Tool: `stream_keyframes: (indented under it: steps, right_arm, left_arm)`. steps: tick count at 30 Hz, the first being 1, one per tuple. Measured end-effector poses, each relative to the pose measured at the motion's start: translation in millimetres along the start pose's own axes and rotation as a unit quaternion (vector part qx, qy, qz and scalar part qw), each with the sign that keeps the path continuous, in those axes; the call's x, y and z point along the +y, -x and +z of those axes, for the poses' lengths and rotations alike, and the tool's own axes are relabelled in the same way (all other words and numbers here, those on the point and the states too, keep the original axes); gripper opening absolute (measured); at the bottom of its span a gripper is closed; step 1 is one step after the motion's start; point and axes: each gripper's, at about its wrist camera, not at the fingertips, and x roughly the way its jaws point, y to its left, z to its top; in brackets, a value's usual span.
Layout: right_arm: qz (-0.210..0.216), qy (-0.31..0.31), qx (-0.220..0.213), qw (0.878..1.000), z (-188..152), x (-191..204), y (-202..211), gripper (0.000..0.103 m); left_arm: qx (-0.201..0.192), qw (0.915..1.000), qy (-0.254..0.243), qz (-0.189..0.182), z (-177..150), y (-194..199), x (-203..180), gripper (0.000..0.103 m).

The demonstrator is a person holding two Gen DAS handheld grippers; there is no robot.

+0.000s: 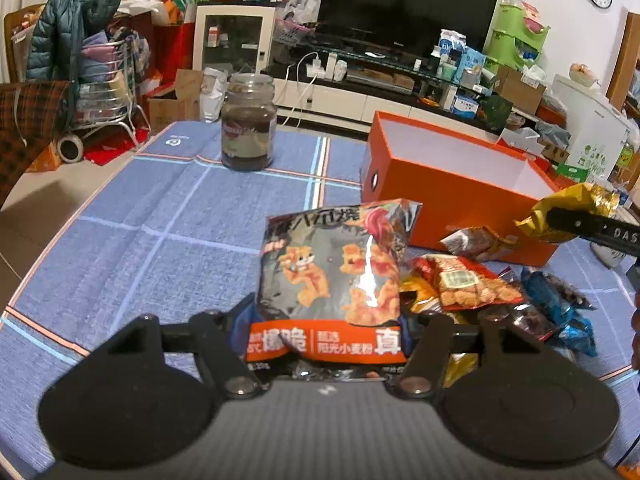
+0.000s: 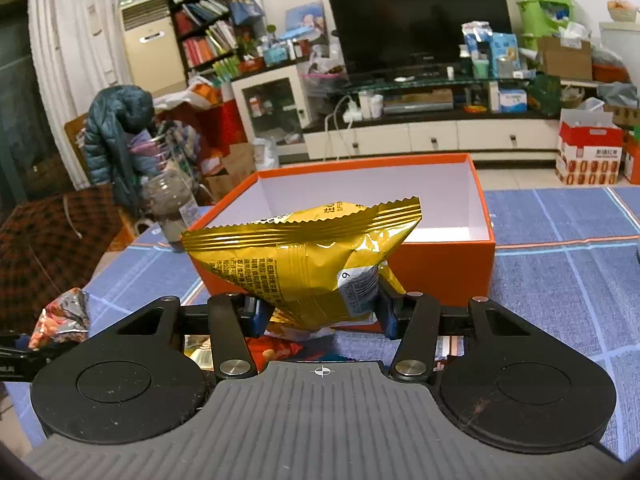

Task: Organize snacks
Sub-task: 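Carry both held bags over the orange box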

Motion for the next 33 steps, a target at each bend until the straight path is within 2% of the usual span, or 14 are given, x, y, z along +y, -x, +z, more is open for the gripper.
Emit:
stream_keyframes:
  steps: [6,13,22,33]
  right_arm:
    - [0.000,0.000,0.000,1.000,3,2,4,0.038]
    - [-0.020,-0.006,0.009,1.000,4,-1,6,0.038]
    - [-0.055,-0.017,0.014,0.998,5,-15,19,0.038]
    - [-0.062,-0.022,0.010,0.998,10,-27,27,0.038]
  left_arm:
    - [-0.008,0.9998,0.009,0.013,6,-1,-12,0.061]
    - [-0.018,0.9984,0.005,0.054,15,-6,-18,0.061]
    - [-0.036,0.9982,-0.007,0.048,20,-5,-49,0.061]
    - [-0.033,0.9987,-0.016,0.037,23,-13,-72,0.061]
